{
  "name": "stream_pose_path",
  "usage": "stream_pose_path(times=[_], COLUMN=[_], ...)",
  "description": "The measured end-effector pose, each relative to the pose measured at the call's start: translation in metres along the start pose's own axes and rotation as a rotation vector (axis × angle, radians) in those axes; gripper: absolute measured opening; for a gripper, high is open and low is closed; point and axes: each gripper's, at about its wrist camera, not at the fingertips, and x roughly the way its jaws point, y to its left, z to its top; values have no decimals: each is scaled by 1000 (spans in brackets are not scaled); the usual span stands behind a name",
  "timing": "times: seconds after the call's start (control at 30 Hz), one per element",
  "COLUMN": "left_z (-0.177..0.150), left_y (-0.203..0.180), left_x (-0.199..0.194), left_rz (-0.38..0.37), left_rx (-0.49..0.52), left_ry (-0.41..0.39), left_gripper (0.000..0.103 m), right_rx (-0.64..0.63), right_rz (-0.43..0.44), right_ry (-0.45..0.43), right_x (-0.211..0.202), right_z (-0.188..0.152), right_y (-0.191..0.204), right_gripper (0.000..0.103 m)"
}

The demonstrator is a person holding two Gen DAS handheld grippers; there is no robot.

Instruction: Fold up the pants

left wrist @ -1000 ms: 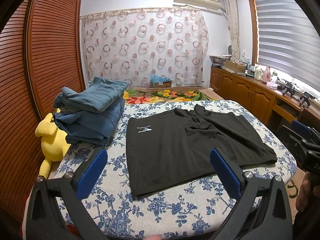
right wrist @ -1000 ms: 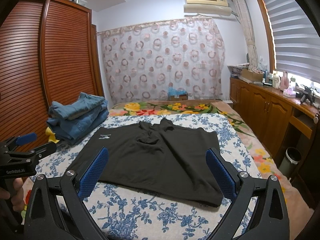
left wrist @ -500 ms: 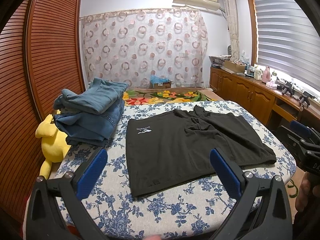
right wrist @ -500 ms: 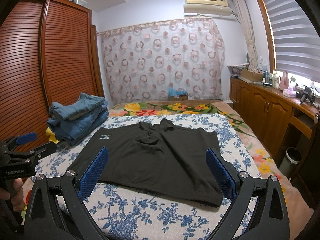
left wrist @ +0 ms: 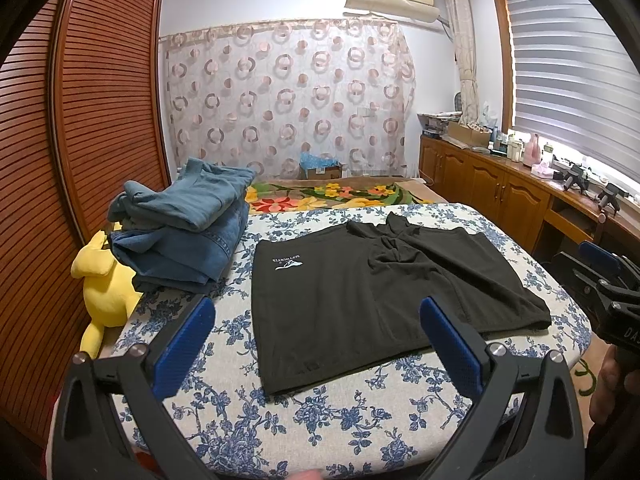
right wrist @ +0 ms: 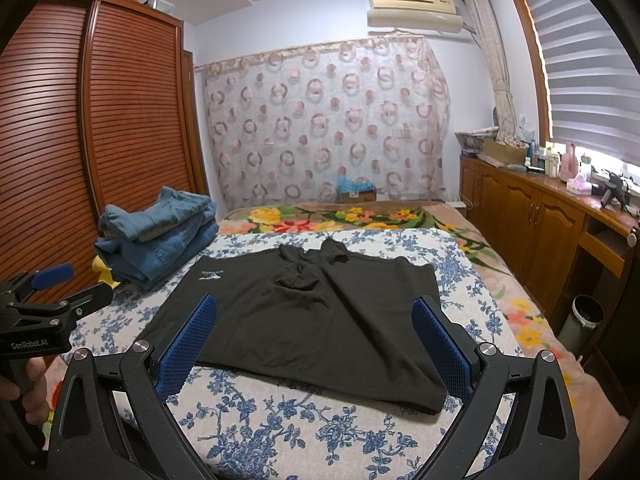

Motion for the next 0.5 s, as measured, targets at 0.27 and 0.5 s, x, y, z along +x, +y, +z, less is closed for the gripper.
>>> stream_pose_path(times=[0.27,0.5], left_z=[2,2], left_y=[-1,-1], left_x=[-1,-2], left_rz=[1,0], left_rx=[1,2], left_ry=[-2,-2], left_gripper=[103,103], right_rx=[0,1], right_rz=[0,0], right_ry=[-1,-2], right_x=[0,-1], right_z=[0,-1], right_y=[0,0], right_gripper=[100,100])
